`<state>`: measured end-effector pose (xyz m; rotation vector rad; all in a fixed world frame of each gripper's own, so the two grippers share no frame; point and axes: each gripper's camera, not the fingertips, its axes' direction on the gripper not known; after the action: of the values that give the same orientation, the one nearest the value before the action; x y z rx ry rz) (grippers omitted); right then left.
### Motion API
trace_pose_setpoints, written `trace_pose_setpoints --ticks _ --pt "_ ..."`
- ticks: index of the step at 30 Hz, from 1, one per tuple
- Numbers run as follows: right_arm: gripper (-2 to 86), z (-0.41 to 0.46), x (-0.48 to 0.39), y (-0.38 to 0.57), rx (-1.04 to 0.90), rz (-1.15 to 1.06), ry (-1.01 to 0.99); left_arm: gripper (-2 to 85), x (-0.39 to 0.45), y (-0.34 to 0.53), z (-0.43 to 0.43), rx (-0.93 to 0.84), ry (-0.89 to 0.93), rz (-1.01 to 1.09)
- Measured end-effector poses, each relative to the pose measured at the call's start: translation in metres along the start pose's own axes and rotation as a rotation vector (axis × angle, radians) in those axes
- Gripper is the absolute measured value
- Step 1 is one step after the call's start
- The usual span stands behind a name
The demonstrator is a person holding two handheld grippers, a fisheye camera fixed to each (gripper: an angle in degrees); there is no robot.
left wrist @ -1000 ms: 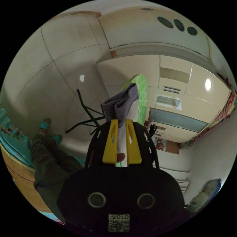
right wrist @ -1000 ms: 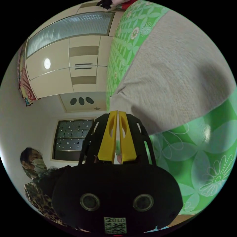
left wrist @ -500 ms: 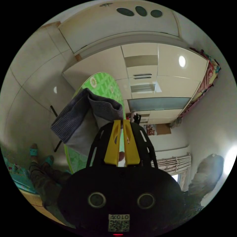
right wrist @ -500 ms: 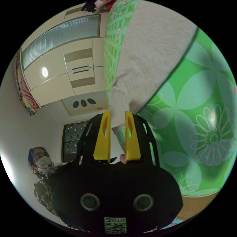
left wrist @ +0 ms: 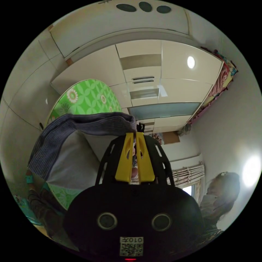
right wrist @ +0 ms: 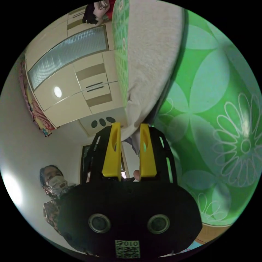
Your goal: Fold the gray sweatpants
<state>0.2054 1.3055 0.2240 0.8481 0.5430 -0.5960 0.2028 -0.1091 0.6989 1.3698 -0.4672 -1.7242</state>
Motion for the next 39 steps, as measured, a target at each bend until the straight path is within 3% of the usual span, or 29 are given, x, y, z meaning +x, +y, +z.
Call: trace_pose_setpoints --ticks 7,12,15,18,24,32,36,39 --pt "8.4 -0.033 0.014 -0.021 0.218 -0.005 -0.016 0.0 0.004 -0.011 -0.006 0.003 -0.006 0.025" --pt "4.2 -0.051 0.026 -0.057 0.324 0.037 0.098 -0.1 0.0 -0.015 -0.007 -0.008 -0.013 0.033" --pt "3.8 -0.047 0.011 -0.081 0.342 -0.068 0.047 -0.1 -0.003 -0.02 -0.008 -0.006 -0.011 0.032" --pt "3.8 -0.036 -0.019 -0.124 0.31 -0.206 -0.008 0.0 0.003 -0.034 -0.009 -0.007 -0.018 0.081" --pt "3.8 0.022 -0.062 -0.27 0.2 -0.344 0.076 0.0 0.009 -0.094 0.02 -0.035 -0.017 0.174" --pt "4.0 0.155 -0.046 -0.461 0.047 -0.331 0.256 -0.1 -0.025 -0.187 0.09 -0.059 -0.105 0.186" --pt "4.8 0.213 0.007 -0.545 0.021 -0.204 0.29 0.2 -0.075 -0.225 0.117 -0.054 -0.163 0.045" --pt "6.3 0.239 0.046 -0.593 0.022 -0.099 0.189 0.3 -0.108 -0.242 0.131 -0.058 -0.076 -0.08"
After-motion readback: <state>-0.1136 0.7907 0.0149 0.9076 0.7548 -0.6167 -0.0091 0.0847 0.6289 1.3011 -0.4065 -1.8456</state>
